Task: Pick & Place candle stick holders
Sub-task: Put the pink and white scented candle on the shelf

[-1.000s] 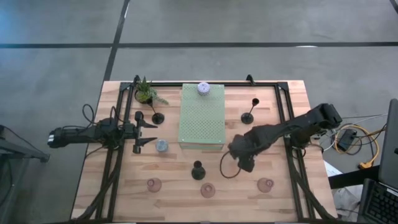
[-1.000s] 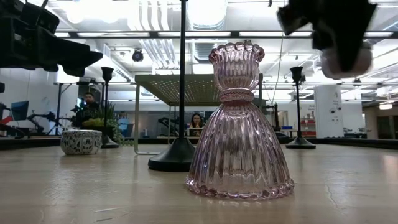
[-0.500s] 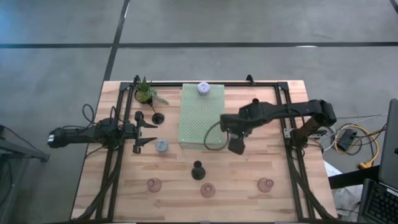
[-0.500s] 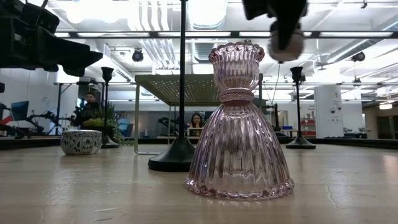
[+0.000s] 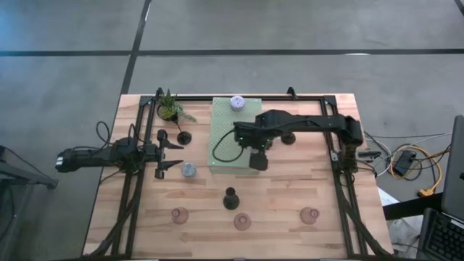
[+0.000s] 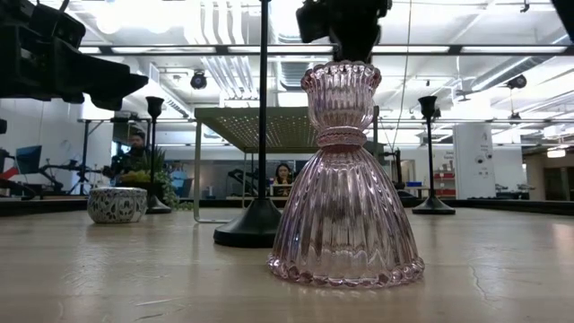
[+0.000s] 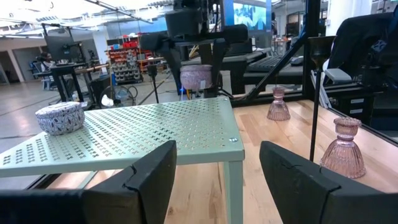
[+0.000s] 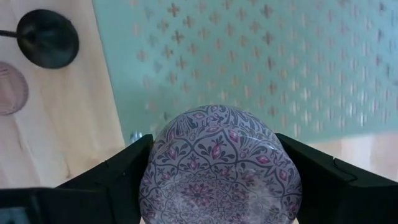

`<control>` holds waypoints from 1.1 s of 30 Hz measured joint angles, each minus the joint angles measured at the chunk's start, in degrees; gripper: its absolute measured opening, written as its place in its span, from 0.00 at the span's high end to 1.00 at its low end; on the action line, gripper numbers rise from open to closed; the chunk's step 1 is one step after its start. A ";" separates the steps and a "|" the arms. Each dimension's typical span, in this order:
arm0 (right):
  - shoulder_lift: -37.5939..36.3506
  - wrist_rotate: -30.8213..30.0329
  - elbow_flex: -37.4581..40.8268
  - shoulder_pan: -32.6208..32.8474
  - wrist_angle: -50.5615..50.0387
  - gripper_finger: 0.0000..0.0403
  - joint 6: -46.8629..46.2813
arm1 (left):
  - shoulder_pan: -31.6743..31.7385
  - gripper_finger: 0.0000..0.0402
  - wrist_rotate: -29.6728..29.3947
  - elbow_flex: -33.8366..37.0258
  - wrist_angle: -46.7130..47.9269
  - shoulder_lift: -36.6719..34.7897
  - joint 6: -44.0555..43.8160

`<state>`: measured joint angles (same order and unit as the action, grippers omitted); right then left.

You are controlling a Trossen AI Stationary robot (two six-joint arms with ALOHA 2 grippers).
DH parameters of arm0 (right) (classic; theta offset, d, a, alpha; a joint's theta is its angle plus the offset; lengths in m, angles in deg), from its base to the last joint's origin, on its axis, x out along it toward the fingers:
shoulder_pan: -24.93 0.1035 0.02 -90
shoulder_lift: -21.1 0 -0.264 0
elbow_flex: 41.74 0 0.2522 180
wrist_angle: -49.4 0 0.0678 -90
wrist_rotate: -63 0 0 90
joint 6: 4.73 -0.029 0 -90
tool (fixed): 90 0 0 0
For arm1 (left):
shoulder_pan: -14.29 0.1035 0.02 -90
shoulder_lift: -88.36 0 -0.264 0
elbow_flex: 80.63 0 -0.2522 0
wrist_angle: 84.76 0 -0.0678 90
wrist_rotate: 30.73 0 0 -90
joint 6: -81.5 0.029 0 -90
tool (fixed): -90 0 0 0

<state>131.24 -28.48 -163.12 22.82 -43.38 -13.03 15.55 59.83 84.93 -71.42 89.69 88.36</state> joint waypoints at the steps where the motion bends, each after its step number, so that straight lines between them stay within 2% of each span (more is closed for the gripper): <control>1: 1.09 0.03 -1.14 -0.03 -0.52 0.28 0.53 | 0.00 0.41 0.00 0.00 0.00 0.00 0.00; 7: 5.20 0.51 -5.52 -0.04 -2.63 0.28 2.44 | -0.01 0.41 0.00 0.00 0.00 0.01 0.00; 14: 5.06 4.20 -4.24 -0.07 -2.00 0.28 1.96 | 0.00 0.41 0.00 -0.02 0.00 0.02 0.00; 23: 4.99 4.50 -1.21 -0.15 1.27 0.28 2.49 | -0.01 0.41 0.00 -0.01 0.00 0.01 -0.02; 33: 4.99 4.53 -1.17 -0.57 1.50 0.26 2.73 | 0.00 0.41 0.00 0.00 0.00 0.00 0.00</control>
<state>136.23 -23.95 -164.29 22.25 -41.88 -10.29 15.55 59.83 84.93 -71.42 89.69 88.36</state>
